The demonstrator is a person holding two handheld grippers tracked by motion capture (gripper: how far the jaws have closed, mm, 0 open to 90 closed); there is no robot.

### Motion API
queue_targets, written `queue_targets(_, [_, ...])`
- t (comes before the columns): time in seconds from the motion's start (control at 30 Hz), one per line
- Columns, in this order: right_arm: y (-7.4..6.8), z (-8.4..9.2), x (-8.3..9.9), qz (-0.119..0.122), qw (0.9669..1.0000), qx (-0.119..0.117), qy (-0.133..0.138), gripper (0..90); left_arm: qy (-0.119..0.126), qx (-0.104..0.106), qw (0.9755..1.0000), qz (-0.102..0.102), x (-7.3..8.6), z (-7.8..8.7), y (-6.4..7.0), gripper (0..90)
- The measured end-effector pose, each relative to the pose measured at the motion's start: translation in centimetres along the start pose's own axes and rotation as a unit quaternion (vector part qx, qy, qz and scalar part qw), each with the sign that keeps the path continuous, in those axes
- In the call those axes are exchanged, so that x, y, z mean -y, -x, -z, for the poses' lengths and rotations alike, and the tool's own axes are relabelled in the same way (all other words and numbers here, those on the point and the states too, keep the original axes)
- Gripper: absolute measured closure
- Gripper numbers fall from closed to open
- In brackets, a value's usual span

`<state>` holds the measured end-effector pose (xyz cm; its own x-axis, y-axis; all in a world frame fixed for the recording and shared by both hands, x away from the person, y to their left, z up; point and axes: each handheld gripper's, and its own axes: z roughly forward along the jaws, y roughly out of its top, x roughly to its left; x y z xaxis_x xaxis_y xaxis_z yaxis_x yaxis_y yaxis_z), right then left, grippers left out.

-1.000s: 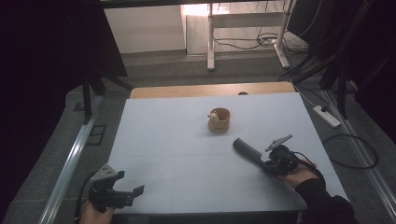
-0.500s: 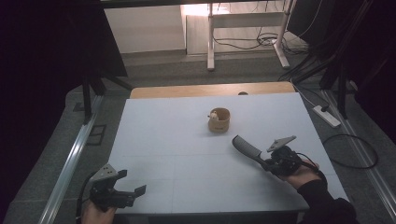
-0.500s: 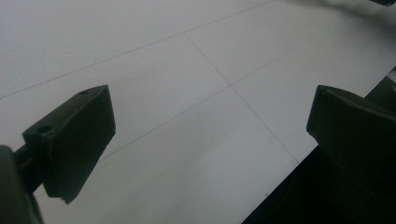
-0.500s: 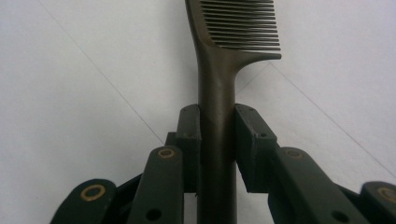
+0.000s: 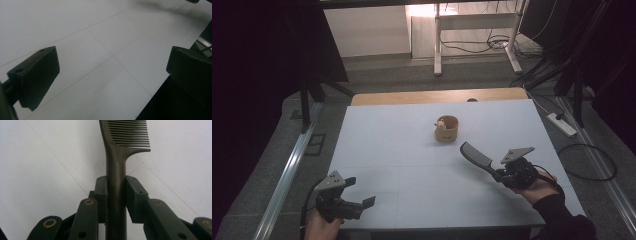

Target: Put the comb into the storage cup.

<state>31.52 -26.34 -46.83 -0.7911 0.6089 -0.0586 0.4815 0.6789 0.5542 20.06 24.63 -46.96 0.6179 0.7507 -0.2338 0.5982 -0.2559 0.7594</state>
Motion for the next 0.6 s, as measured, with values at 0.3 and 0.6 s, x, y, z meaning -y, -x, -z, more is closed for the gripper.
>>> queue_targets(0.3, [-0.2, 0.9, -0.1, 0.007, 0.9997, 0.004, 0.024, 73.0, 0.008, 0.021, 0.9997, -0.002, -1.5, -0.9, 0.1, 0.0])
queue_targets(0.6, [-0.5, 1.3, -0.1, 0.019, 0.999, 0.003, 0.041, 73.0, -0.001, 0.045, 0.999, -0.005, -3.4, -2.0, -0.1, 0.0])
